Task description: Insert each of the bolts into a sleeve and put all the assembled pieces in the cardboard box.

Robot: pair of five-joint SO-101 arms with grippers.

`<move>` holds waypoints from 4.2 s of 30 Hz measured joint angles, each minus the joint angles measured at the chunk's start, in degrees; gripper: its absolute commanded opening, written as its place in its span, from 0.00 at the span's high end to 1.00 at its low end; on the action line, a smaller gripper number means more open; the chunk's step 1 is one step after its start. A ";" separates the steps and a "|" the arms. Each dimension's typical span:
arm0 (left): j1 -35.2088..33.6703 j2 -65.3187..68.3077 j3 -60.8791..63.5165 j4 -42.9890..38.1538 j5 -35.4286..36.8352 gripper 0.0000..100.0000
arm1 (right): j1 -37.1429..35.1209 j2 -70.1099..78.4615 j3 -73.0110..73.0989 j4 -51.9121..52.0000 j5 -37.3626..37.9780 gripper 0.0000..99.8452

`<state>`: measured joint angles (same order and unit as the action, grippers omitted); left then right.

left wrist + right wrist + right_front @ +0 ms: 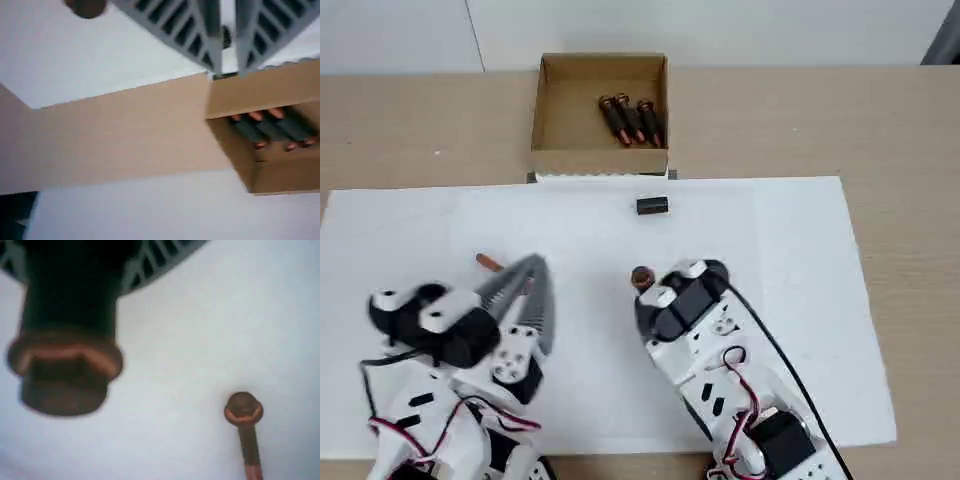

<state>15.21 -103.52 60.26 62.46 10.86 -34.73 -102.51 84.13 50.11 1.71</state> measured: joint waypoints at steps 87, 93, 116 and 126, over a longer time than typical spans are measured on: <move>-15.30 0.00 32.79 0.00 -5.80 0.99 | 13.36 172.92 -178.02 26.81 27.43 0.81; -15.65 0.00 32.79 0.00 -5.27 0.99 | 13.27 169.58 -178.02 37.63 27.34 0.81; -15.65 0.00 32.79 0.00 -5.27 0.99 | 13.36 158.07 -164.40 48.09 27.34 0.81; -15.65 0.00 32.79 0.00 -5.27 0.99 | 13.36 150.51 -146.81 48.09 27.60 0.81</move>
<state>-0.44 -103.52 93.05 62.46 5.58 -21.36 48.00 -62.68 98.20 29.32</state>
